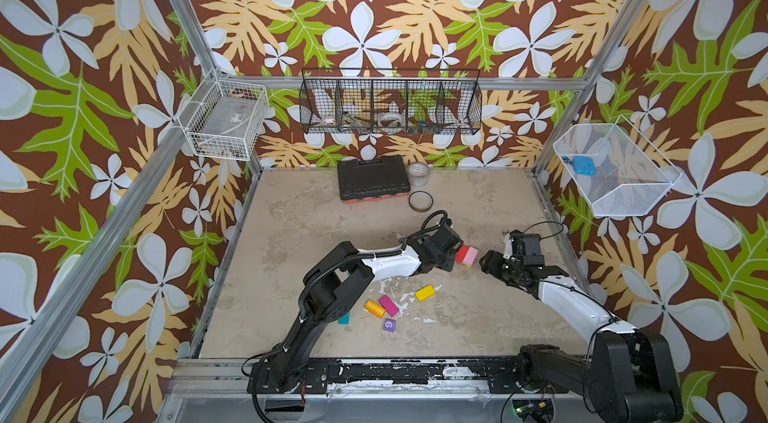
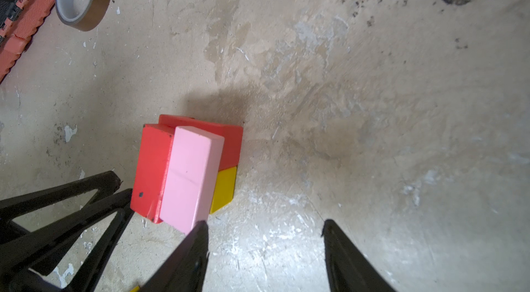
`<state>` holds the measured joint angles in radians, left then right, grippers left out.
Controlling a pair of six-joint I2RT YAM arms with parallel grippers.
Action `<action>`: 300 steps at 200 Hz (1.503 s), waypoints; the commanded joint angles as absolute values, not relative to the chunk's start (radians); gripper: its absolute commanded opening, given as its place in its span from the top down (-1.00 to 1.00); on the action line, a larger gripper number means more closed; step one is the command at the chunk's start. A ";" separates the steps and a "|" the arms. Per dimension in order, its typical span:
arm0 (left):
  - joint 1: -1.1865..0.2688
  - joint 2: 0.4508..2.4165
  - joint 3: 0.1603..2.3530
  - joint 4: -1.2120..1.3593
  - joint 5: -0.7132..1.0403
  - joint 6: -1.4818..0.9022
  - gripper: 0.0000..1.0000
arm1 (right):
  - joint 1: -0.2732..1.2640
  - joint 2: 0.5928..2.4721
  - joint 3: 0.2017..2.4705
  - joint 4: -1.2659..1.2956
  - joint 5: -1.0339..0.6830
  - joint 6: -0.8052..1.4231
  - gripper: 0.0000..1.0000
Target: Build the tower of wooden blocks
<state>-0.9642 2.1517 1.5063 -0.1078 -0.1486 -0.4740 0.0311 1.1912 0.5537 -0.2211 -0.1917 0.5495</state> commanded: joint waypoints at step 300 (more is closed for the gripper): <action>-0.981 1.810 1.084 0.176 -0.156 -0.482 -0.18 | 0.173 1.108 0.573 -0.216 -0.123 0.515 -0.34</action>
